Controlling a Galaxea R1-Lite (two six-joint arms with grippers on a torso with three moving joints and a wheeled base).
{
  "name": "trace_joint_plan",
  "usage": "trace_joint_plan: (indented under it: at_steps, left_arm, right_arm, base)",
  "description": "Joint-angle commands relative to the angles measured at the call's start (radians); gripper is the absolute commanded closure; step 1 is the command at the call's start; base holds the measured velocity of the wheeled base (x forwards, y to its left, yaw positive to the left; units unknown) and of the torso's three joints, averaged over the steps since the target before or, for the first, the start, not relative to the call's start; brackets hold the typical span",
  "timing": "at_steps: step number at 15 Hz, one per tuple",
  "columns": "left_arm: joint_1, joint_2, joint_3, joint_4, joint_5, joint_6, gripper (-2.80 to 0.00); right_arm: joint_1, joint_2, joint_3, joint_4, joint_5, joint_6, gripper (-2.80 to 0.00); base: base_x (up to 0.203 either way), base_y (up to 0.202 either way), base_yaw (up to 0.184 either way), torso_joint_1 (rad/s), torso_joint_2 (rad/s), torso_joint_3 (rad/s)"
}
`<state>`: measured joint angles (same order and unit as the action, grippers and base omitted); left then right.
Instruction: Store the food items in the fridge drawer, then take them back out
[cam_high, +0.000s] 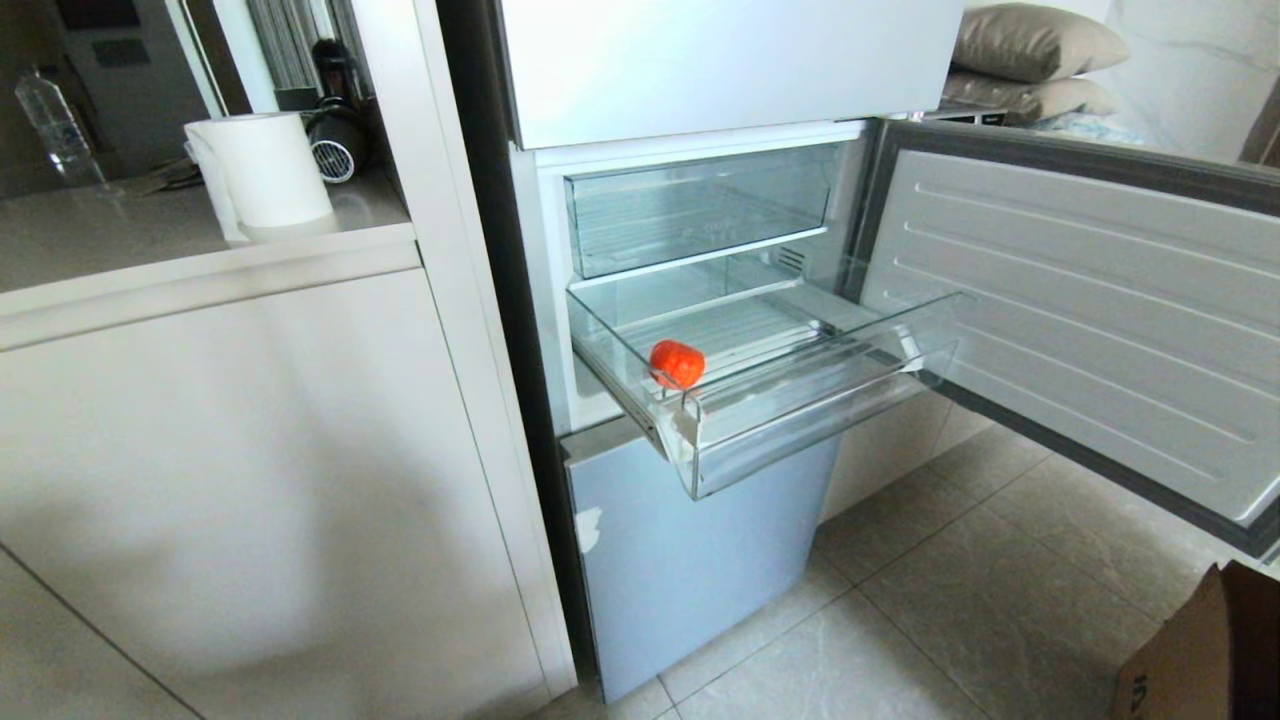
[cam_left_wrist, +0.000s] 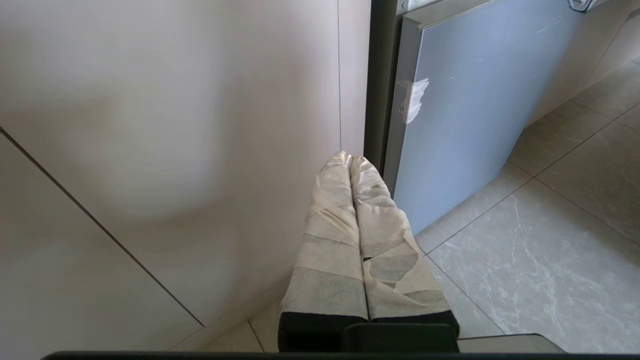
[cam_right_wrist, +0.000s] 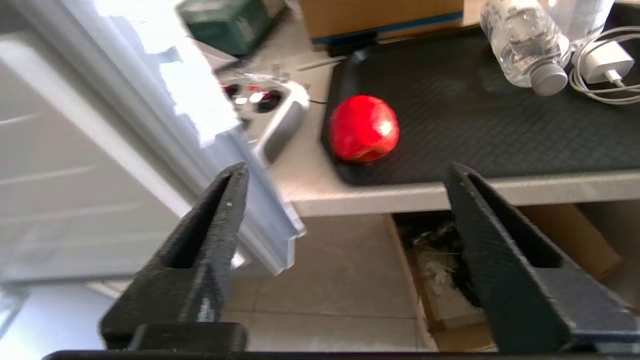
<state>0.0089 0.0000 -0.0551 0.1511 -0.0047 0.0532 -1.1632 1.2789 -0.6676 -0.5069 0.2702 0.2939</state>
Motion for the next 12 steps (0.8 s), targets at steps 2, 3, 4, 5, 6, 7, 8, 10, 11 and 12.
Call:
trace_joint_plan:
  at_steps: [2,3,4,5,6,7,8,10,11,12]
  left_arm:
    - [0.0,0.002,0.0,0.001,0.0,0.0,0.0]
    - [0.0,0.002,0.0,0.001,0.0,0.0,0.0]
    - [0.0,0.002,0.0,0.001,0.0,0.0,0.0]
    - [0.0,0.002,0.0,0.001,0.0,0.0,0.0]
    - [0.0,0.002,0.0,0.001,0.0,0.0,0.0]
    - [0.0,0.002,0.0,0.001,0.0,0.0,0.0]
    - [0.0,0.002,0.0,0.001,0.0,0.0,0.0]
    - [0.0,0.002,-0.001,0.001,0.0,0.0,0.0]
    - [0.0,0.002,0.0,0.001,0.0,0.0,0.0]
    - [0.0,0.002,-0.001,0.001,0.0,0.0,0.0]
  right_arm:
    - [-0.007,0.281,-0.1,-0.033,0.002,-0.03,-2.8]
    - [-0.007,0.344,-0.143,-0.036,-0.002,-0.048,-2.8]
    - [-0.004,0.415,-0.192,-0.037,-0.006,-0.068,-2.8]
    - [0.005,0.482,-0.243,-0.038,-0.008,-0.088,-2.8]
    - [0.019,0.543,-0.301,-0.039,-0.013,-0.102,-2.8]
    - [0.044,0.596,-0.358,-0.04,-0.02,-0.112,-2.8]
    - [0.079,0.64,-0.404,-0.04,-0.034,-0.12,-2.8]
    - [0.154,0.686,-0.452,-0.041,-0.062,-0.129,-2.8]
    - [0.184,0.694,-0.46,-0.04,-0.073,-0.13,-2.8]
    - [0.206,0.703,-0.468,-0.038,-0.093,-0.132,-2.8]
  base:
    - [0.0,0.0,0.0,0.0,0.0,0.0]
    - [0.0,0.0,0.0,0.0,0.0,0.0]
    - [0.0,0.0,0.0,0.0,0.0,0.0]
    - [0.0,0.0,0.0,0.0,0.0,0.0]
    - [0.0,0.0,0.0,0.0,0.0,0.0]
    - [0.0,0.0,0.0,0.0,0.0,0.0]
    - [0.0,0.0,0.0,0.0,0.0,0.0]
    - [0.0,0.0,0.0,0.0,0.0,0.0]
    - [0.0,0.0,0.0,0.0,0.0,0.0]
    - [0.0,0.0,0.0,0.0,0.0,0.0]
